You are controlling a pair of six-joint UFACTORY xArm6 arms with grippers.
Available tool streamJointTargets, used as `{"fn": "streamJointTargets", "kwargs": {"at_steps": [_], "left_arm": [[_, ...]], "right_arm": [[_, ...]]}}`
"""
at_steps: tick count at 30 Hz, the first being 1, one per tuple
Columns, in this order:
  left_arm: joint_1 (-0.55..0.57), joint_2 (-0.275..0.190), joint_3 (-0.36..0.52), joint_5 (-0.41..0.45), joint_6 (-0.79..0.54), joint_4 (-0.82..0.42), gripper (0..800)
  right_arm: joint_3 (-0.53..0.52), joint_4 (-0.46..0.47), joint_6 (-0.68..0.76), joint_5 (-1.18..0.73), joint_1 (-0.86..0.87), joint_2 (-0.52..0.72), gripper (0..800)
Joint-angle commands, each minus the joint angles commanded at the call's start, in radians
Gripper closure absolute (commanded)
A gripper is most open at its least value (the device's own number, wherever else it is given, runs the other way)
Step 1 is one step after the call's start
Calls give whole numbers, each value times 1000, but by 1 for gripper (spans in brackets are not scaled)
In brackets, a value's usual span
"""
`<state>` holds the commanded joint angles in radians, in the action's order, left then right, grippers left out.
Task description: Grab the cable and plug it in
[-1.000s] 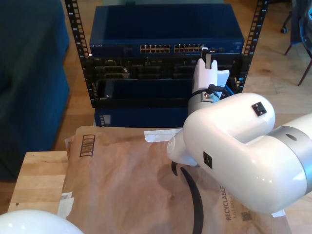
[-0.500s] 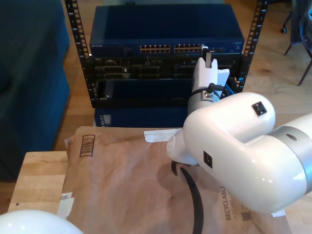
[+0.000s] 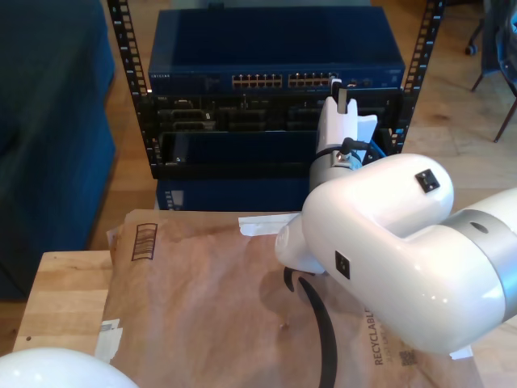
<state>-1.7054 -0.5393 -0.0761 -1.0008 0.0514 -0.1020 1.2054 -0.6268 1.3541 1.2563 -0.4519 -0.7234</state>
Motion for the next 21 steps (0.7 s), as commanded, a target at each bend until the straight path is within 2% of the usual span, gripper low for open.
{"fn": "streamJointTargets", "kwargs": {"at_steps": [21], "left_arm": [[0, 0, 0, 0, 0, 0, 0]], "right_arm": [[25, 15, 2, -12, 26, -8, 800]]}}
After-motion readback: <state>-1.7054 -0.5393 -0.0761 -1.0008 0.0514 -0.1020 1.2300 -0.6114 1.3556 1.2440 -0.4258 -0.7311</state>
